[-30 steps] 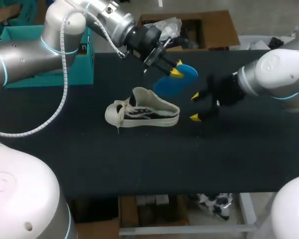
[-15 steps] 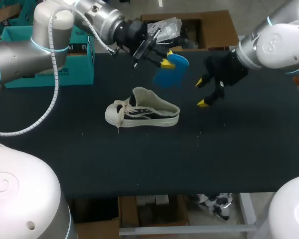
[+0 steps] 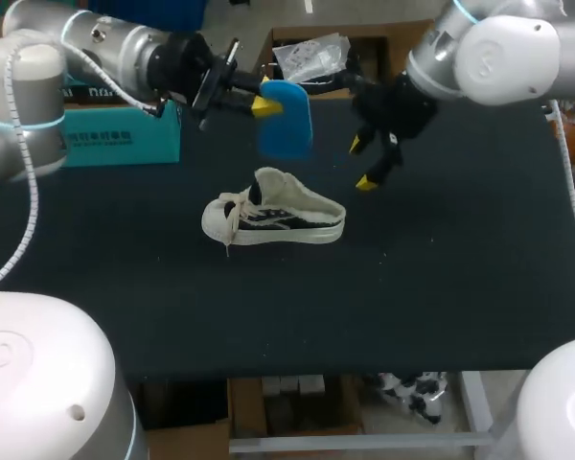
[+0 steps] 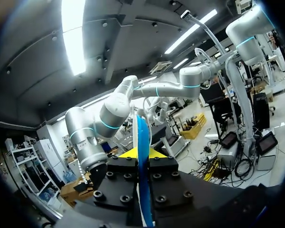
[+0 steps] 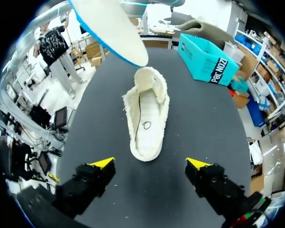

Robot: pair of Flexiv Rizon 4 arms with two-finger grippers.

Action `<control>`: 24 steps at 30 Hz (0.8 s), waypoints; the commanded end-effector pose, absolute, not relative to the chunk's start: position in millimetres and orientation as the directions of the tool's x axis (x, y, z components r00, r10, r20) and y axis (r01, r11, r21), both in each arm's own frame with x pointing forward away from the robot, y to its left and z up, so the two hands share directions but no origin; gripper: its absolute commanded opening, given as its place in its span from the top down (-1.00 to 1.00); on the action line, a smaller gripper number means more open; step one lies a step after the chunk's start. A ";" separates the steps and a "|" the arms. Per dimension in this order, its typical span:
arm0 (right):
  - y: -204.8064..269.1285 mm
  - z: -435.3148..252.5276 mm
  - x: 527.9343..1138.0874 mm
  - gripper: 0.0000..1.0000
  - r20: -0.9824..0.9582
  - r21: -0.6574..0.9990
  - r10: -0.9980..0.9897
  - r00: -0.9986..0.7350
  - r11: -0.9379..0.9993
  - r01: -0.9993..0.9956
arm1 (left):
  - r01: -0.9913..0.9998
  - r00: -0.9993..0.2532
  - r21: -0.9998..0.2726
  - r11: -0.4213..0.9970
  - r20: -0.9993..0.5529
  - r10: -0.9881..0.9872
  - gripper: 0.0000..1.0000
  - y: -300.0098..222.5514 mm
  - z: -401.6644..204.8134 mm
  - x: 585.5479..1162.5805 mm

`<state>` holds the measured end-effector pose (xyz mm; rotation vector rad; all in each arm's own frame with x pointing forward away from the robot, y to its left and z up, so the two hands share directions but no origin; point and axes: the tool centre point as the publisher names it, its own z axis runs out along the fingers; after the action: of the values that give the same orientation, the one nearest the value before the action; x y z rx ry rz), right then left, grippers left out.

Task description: Open the shoe tongue, take the insole out of the shoe, put the insole back into the shoe, and pack the shoe into the shoebox

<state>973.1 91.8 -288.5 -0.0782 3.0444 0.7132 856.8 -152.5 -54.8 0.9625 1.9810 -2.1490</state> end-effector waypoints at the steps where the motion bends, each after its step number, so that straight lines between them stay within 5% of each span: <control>1: 109.7 -287.5 982.2 -1.00 0.000 0.320 -0.067 -0.998 0.945 -0.063 | 0.455 -0.888 -0.878 -0.145 -0.459 -0.009 1.00 -119.1 -44.9 834.9; 24: 181.2 -312.4 995.9 -1.00 -0.050 0.008 -0.044 -0.998 0.999 -0.044 | 0.430 -0.823 -0.882 -0.193 -0.295 -0.485 1.00 26.0 -63.7 779.9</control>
<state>992.6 173.1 -304.1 -0.0755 3.0838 0.2430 792.6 15.7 -59.8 0.5235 1.7903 -2.1763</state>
